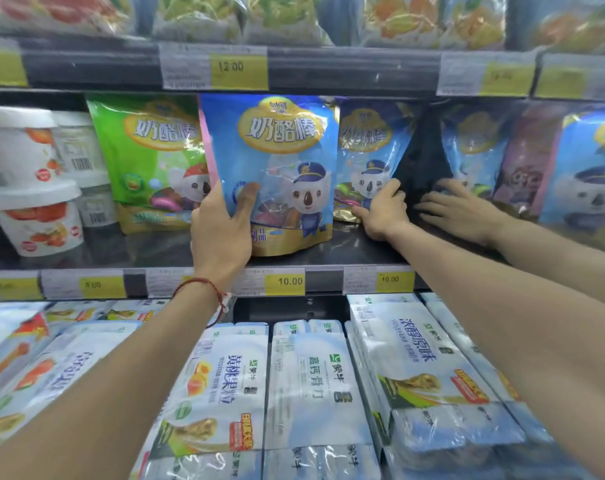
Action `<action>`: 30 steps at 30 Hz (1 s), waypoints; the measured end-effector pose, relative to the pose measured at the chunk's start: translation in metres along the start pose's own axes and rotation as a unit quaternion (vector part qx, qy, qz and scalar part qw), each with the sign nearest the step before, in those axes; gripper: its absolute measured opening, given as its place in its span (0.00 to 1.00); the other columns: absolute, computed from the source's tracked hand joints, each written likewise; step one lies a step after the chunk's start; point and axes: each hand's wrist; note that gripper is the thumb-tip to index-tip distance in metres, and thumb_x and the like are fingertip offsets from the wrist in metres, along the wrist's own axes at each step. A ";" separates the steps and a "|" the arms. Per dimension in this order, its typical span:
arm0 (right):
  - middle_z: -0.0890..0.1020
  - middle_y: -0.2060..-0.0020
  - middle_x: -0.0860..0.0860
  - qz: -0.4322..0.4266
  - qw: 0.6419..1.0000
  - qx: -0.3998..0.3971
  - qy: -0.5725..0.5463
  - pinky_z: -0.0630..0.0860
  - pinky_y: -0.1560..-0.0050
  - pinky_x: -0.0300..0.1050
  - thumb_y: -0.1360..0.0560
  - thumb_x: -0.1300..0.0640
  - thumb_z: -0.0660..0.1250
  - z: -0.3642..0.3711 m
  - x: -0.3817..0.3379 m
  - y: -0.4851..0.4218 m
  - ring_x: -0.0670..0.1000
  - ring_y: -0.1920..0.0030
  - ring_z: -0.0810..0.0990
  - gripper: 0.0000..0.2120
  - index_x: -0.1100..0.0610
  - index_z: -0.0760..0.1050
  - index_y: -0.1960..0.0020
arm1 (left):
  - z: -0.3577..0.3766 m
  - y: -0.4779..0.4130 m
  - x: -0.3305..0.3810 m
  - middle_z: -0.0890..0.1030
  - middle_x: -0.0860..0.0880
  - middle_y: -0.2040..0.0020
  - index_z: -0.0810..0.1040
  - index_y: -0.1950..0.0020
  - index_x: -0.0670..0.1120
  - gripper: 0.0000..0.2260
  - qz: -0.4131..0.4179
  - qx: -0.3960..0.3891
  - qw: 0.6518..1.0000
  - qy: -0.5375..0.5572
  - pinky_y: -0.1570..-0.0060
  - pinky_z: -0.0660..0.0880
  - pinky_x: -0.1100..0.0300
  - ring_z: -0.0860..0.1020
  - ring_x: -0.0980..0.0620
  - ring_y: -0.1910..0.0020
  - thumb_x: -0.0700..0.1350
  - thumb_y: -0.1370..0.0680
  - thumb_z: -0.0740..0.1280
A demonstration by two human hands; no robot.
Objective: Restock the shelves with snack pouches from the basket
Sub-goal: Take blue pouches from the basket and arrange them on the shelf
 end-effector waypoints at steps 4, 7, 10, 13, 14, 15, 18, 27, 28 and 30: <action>0.54 0.21 0.64 0.038 0.999 -0.007 -0.010 0.59 0.25 0.56 0.19 0.51 0.68 -0.005 -0.009 0.013 0.64 0.22 0.57 0.45 0.64 0.39 0.19 | -0.008 0.004 0.005 0.75 0.57 0.68 0.74 0.55 0.52 0.15 0.003 -0.023 0.999 0.033 0.66 0.69 0.57 0.75 0.49 0.66 0.63 0.22 0.62; 0.52 0.20 0.64 0.056 0.998 -0.016 -0.014 0.58 0.24 0.56 0.18 0.54 0.67 -0.012 -0.009 0.023 0.64 0.21 0.55 0.45 0.64 0.37 0.19 | -0.013 0.007 0.015 0.77 0.59 0.65 0.77 0.52 0.49 0.13 0.001 -0.062 0.996 0.064 0.70 0.67 0.70 0.74 0.64 0.70 0.59 0.23 0.66; 0.51 0.20 0.64 0.057 0.998 -0.029 -0.008 0.58 0.24 0.55 0.19 0.56 0.68 -0.017 -0.009 0.033 0.64 0.21 0.54 0.45 0.65 0.38 0.19 | -0.014 0.007 0.015 0.82 0.59 0.58 0.81 0.47 0.49 0.11 0.007 -0.149 0.986 0.074 0.66 0.72 0.75 0.79 0.69 0.63 0.53 0.25 0.72; 0.53 0.21 0.64 0.045 0.998 -0.051 -0.004 0.58 0.25 0.55 0.19 0.57 0.66 -0.028 -0.009 0.045 0.64 0.22 0.55 0.41 0.64 0.41 0.19 | -0.015 0.005 0.014 0.86 0.54 0.53 0.83 0.44 0.47 0.16 -0.017 -0.210 0.974 0.089 0.59 0.80 0.63 0.83 0.58 0.55 0.54 0.28 0.74; 0.54 0.22 0.64 0.035 0.997 -0.062 -0.004 0.59 0.25 0.55 0.19 0.58 0.64 -0.032 -0.007 0.049 0.65 0.23 0.56 0.38 0.64 0.43 0.20 | -0.015 0.004 0.016 0.86 0.53 0.53 0.83 0.44 0.48 0.16 -0.029 -0.217 0.971 0.092 0.58 0.80 0.62 0.83 0.56 0.56 0.53 0.28 0.75; 0.56 0.24 0.65 0.022 0.997 -0.075 -0.009 0.61 0.27 0.54 0.19 0.59 0.63 -0.035 -0.003 0.054 0.66 0.24 0.58 0.35 0.64 0.47 0.21 | -0.015 0.004 0.019 0.86 0.52 0.53 0.83 0.44 0.47 0.15 -0.041 -0.225 0.969 0.096 0.60 0.80 0.63 0.83 0.57 0.57 0.51 0.28 0.75; 0.66 0.30 0.65 -0.023 0.998 -0.062 -0.023 0.66 0.33 0.52 0.21 0.63 0.62 -0.044 0.011 0.065 0.66 0.30 0.66 0.24 0.66 0.60 0.28 | -0.006 0.006 0.030 0.85 0.50 0.53 0.82 0.44 0.45 0.13 -0.054 -0.258 0.957 0.117 0.66 0.75 0.71 0.80 0.64 0.65 0.43 0.27 0.75; 0.75 0.34 0.62 -0.003 0.996 0.025 -0.083 0.72 0.37 0.50 0.21 0.62 0.63 -0.049 0.021 0.068 0.62 0.34 0.74 0.20 0.64 0.67 0.30 | 0.064 0.010 0.059 0.85 0.50 0.53 0.83 0.45 0.45 0.13 -0.048 -0.251 0.962 0.095 0.54 0.79 0.63 0.82 0.53 0.53 0.45 0.28 0.76; 0.75 0.34 0.62 0.010 0.996 0.037 -0.082 0.71 0.41 0.48 0.21 0.61 0.64 -0.049 0.021 0.066 0.62 0.34 0.74 0.21 0.64 0.67 0.30 | 0.072 0.009 0.059 0.85 0.49 0.53 0.83 0.45 0.45 0.13 -0.049 -0.245 0.965 0.078 0.50 0.79 0.58 0.82 0.51 0.51 0.46 0.29 0.76; 0.75 0.35 0.62 0.019 0.996 0.053 -0.070 0.68 0.48 0.45 0.21 0.60 0.65 -0.046 0.019 0.063 0.62 0.35 0.75 0.19 0.64 0.67 0.33 | 0.088 0.007 0.060 0.85 0.47 0.52 0.82 0.46 0.46 0.14 -0.050 -0.227 0.972 0.045 0.46 0.78 0.55 0.81 0.49 0.50 0.48 0.29 0.76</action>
Point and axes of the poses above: each hand's wrist, its own y-axis away from the middle knuckle, its own z-axis out of the palm, x = y × z
